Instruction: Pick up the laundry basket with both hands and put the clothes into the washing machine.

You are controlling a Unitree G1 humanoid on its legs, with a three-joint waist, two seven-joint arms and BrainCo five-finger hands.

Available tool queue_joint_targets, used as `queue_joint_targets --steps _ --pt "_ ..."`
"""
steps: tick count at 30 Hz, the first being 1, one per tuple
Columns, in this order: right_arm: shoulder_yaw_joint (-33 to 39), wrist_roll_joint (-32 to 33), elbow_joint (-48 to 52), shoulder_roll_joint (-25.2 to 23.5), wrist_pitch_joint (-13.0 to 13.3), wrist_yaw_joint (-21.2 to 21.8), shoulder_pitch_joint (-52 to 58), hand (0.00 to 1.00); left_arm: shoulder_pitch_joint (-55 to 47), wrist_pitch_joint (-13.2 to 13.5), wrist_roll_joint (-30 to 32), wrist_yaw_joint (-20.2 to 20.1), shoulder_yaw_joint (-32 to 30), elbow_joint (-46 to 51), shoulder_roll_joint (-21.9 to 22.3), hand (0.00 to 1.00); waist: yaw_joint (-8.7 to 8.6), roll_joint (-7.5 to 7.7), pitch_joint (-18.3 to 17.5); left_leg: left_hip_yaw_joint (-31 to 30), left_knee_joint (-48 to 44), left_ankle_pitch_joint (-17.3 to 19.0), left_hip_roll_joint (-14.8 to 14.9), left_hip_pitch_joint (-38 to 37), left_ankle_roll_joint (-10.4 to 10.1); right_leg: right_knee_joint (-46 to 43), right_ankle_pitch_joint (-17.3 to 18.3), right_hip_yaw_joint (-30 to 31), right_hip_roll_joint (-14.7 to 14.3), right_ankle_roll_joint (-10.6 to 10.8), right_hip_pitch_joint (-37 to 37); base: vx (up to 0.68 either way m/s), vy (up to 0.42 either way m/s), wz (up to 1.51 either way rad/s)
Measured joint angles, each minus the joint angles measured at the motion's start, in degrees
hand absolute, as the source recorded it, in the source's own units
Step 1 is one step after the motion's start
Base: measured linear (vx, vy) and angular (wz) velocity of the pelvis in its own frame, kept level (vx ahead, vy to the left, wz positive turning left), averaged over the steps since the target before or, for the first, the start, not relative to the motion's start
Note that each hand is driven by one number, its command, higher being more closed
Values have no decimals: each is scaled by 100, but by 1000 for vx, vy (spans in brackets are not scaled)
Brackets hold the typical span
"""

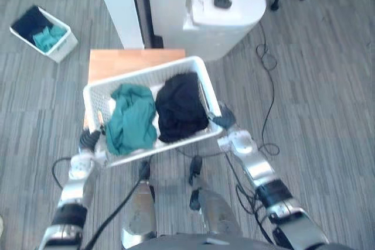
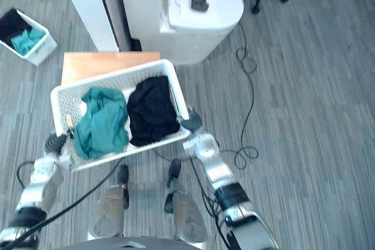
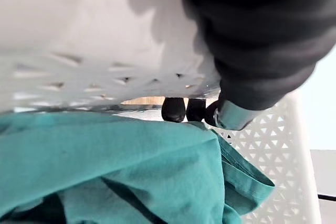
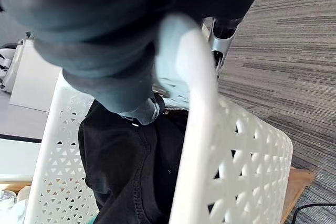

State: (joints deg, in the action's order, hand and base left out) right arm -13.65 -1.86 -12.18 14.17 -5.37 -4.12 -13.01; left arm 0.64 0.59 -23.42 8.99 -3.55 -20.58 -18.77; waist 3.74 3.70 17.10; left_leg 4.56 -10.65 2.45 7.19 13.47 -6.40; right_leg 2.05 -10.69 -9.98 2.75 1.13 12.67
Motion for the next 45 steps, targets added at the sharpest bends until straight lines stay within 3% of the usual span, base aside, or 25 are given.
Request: queue_joint_targets --steps 5,11,14,16,19,21,22,24,25,26,27,28,29,31,33,34,39,40,41,42,43,44,45 --pt "370 0 76 -18 167 248 870 100 -633 0 27 -326 32 -7 431 100 -85 -9 -582 32 332 19 -19 -432 27 100 135 -1 -4 28 -355 90 34 0" --pt "531 0 212 -42 199 285 1396 100 -987 -1 126 -443 34 -53 721 100 -219 -69 -816 22 348 76 -1 -790 -10 88 247 -23 1 95 -708 43 24 2" --pt "587 0 212 -65 240 289 1595 100 -1176 -1 143 -448 36 -90 879 100 -234 -238 -925 -36 -214 459 99 -705 34 46 366 -36 -74 97 -885 12 33 -1" --pt "581 9 206 4 246 316 1732 100 -1375 -1 164 -456 37 -142 1049 100 -200 -569 -1031 -148 -1112 873 309 -440 -6 -301 631 -51 -250 27 -880 -11 35 -3" --pt "581 38 195 16 243 367 1734 100 -1436 -2 174 -477 20 -180 1089 100 -184 -703 -978 -372 -2366 602 326 60 -103 -815 832 -158 -258 -26 -855 -40 -10 23" --pt "574 37 196 -16 248 402 1713 100 -1515 0 170 -478 -15 -164 1098 100 -144 -670 -989 -385 -2213 503 252 -100 -195 -858 928 -167 -118 -116 -850 -123 12 5" --pt "584 37 194 16 255 408 1691 100 -1529 0 170 -480 -11 -119 1141 100 -90 -699 -935 -320 -2884 760 348 -41 -79 -915 939 -165 -93 -119 -844 -156 33 -11" --pt "583 37 194 -6 255 404 1741 100 -1585 -2 171 -472 -19 -119 1160 100 -114 -741 -966 -229 -3372 999 387 -228 -44 -936 932 -103 -99 -124 -863 -129 40 -17" --pt "582 38 194 -5 255 404 1761 100 -1603 -2 171 -474 -17 -105 1162 100 -158 -776 -989 -194 -3269 1086 388 -477 -46 -954 925 -90 -99 -120 -849 -123 94 -13" --pt "582 37 194 -7 256 402 1765 100 -1602 -2 173 -474 -17 -86 1179 100 -245 -837 -1046 -145 -2708 1443 363 -787 -158 -1012 897 -62 -107 -106 -723 -147 161 -17" --pt "588 37 196 -10 259 400 1758 100 -1574 -2 173 -469 -17 -67 1201 100 -276 -880 -1101 -82 -2153 1668 319 -969 -131 -1117 875 13 -97 -74 -546 -198 235 -24" --pt "609 35 159 -78 258 390 1733 100 -1517 -3 176 -452 -21 -64 1177 100 -316 -755 -1092 67 -1654 1791 179 -1082 90 -1220 780 145 5 -2 -344 -230 246 -37" --pt "627 29 154 -153 252 390 1768 100 -1572 -7 189 -436 -21 -64 1065 100 -332 -538 -1111 203 -1413 1647 -23 -1105 148 -1181 688 277 154 38 -240 -183 186 -29" --pt "682 24 173 -192 251 387 1909 100 -1572 -14 241 -442 46 -63 1013 100 -453 -375 -1103 202 -1300 1543 -245 -1059 279 -1017 494 327 331 89 -240 -137 144 1" --pt "793 28 176 -216 252 387 2060 100 -1566 -19 320 -444 180 -63 977 100 -555 -308 -1115 213 -1128 1424 -468 -1056 407 -940 396 395 498 135 -199 -97 131 11" --pt "832 32 184 -226 252 387 2138 100 -1550 -19 359 -442 236 -55 971 100 -589 -198 -1183 282 -978 1317 -599 -1058 471 -937 380 544 574 130 -99 -61 118 -6" --pt "880 24 233 -305 254 388 2242 100 -1455 -19 567 -441 257 -15 908 100 -708 -139 -1064 734 -1188 1253 -845 -843 621 -720 -14 982 696 257 222 -56 122 -38" --pt "895 5 230 -343 249 387 2288 100 -1417 -34 648 -446 253 -7 871 100 -704 -73 -1025 905 -1240 1238 -807 -769 674 -604 232 872 679 -64 304 -66 95 -57" --pt "895 -21 229 -332 242 388 2277 100 -1397 -51 692 -444 240 -7 889 100 -694 -160 -1025 1034 -1055 1151 -725 -782 776 -483 670 567 662 -375 301 -104 71 -100" --pt "849 -37 241 -306 236 390 2075 100 -1382 -59 747 -436 168 92 980 100 -625 -397 -870 1425 -712 969 -404 -920 873 -1410 923 -269 669 -527 564 -105 63 -126" --pt "812 -39 234 -335 237 390 1992 100 -1413 -59 751 -431 70 200 979 100 -582 -350 -785 1660 -501 872 -347 -1086 870 -2491 1052 -666 813 -625 722 -147 86 -158" --pt "793 -40 209 -397 237 390 1992 100 -1482 -59 767 -429 -11 247 976 100 -518 -249 -794 1987 -384 846 -324 -1284 876 -3652 1412 -1046 1046 -608 601 -115 60 -151" --pt "721 -68 193 -448 237 390 1992 100 -1590 -59 769 -419 -53 280 972 100 -449 -187 -836 2290 -340 852 -320 -1453 886 -4244 1794 -1209 1222 -550 277 -87 36 -133"
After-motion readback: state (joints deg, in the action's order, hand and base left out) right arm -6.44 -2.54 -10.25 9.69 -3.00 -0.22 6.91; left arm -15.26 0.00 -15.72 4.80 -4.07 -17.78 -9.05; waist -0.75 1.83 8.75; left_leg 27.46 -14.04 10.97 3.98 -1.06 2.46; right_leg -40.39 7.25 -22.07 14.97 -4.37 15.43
